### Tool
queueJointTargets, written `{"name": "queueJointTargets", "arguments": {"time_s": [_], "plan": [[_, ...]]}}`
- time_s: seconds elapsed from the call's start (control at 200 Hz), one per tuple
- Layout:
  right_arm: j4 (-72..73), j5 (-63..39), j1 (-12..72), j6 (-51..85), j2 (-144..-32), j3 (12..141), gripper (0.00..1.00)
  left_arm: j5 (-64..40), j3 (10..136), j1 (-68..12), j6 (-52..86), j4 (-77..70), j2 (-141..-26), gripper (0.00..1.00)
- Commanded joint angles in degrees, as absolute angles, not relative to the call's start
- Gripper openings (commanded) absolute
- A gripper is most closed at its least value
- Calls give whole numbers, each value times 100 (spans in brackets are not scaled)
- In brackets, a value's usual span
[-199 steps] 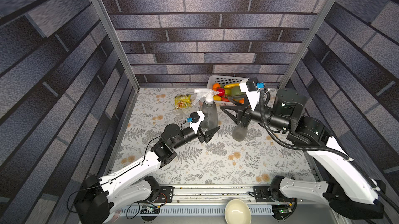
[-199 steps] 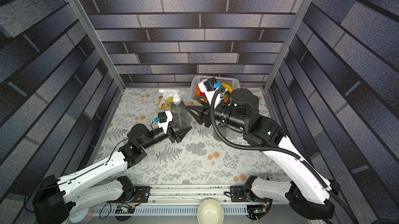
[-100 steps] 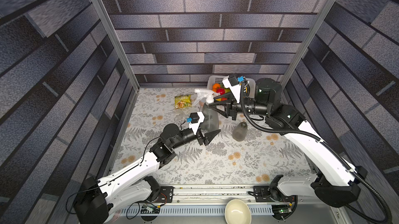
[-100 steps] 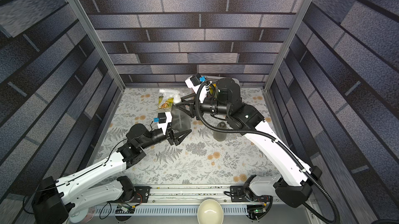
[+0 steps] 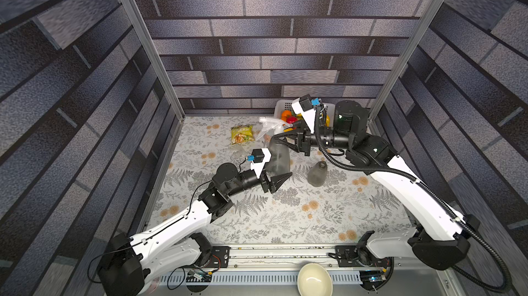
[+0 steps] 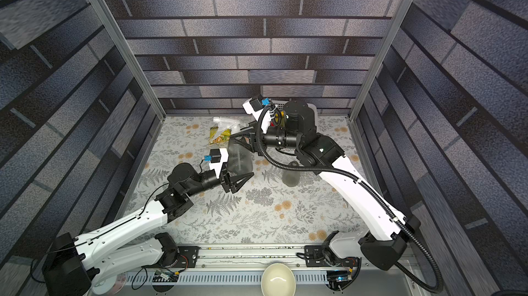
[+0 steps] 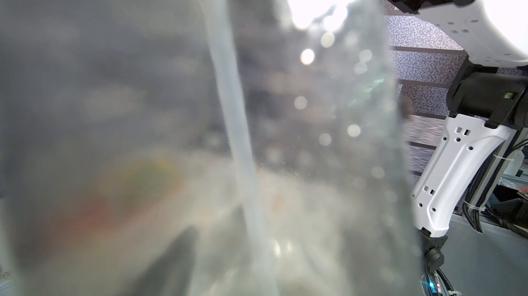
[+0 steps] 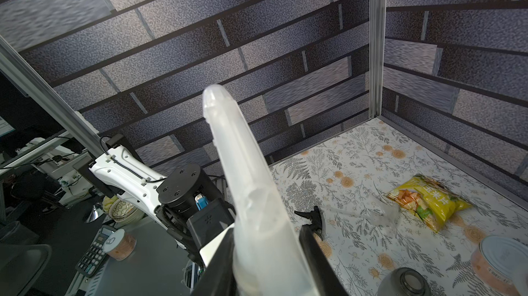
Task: Attach spray nozzles to spray bottles
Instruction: Screw the spray nozzle on the spray bottle.
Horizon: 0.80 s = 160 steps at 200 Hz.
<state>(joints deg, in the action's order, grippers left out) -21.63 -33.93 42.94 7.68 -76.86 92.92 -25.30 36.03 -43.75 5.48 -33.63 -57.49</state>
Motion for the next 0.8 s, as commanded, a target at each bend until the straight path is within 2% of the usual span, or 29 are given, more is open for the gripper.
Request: {"name": "queueJointTargets", "arguments": {"time_s": [0.0, 0.245, 0.496, 0.676, 0.797], "plan": [[-2355, -3423, 4298, 854, -7743, 9223, 25, -2518, 3711, -4315, 510, -3594, -5801, 54], [-2152, -2194, 4413, 907, -7671, 8737, 16, -2080, 3715, -4297, 416, -3595, -5827, 55], [-1609, 426, 5336, 526, -7822, 8439, 9, -1519, 3899, -4451, 16, -3490, -5956, 55], [-1266, 1320, 5679, 504, -7923, 8397, 6, -1229, 3935, -4555, -218, -3454, -6021, 55], [-1291, 1301, 5704, 480, -7893, 8415, 9, -1094, 3903, -4596, -315, -3438, -6003, 55]]}}
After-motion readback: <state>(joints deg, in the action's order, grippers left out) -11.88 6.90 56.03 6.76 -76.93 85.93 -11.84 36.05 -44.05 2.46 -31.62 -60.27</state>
